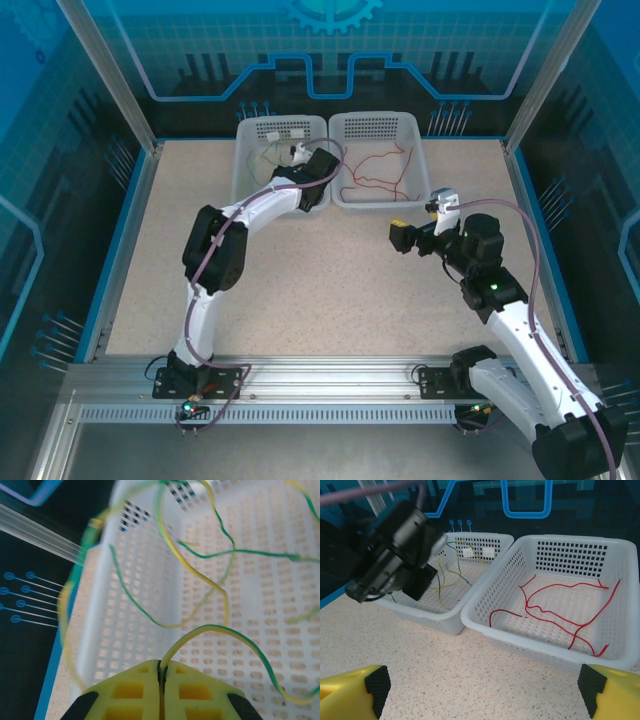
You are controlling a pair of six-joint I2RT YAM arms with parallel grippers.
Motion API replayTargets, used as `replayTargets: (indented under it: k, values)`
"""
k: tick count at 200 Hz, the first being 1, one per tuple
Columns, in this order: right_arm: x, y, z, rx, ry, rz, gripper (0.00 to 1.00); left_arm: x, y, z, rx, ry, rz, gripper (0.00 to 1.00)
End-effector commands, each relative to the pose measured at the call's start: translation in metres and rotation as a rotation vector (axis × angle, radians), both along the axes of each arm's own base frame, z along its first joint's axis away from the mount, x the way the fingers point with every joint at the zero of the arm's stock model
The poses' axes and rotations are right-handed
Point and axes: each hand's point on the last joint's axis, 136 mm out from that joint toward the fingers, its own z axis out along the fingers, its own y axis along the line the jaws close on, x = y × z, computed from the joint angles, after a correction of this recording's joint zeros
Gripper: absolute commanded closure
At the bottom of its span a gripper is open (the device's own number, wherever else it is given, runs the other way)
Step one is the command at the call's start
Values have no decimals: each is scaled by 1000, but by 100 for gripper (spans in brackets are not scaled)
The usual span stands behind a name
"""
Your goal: Untangle the cables
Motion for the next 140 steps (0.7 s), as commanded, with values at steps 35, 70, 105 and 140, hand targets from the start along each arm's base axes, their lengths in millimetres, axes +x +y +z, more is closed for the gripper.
replayTargets:
  k: [35,70,105,140]
  values:
    - [-5,1,-5,-24,-16,4,0,11,-16,-27,-263,137,-105,100]
    - [-1,-1,-7,-36,-28,-14,0,26,-13,-39,-334,152,-108,100]
    - [2,-3,-13,-38,-34,-25,0,33,-15,-39,-342,131,-114,95]
    - [1,-5,-9,-54,-44,-34,0,33,-11,-2,-355,41,-107,54]
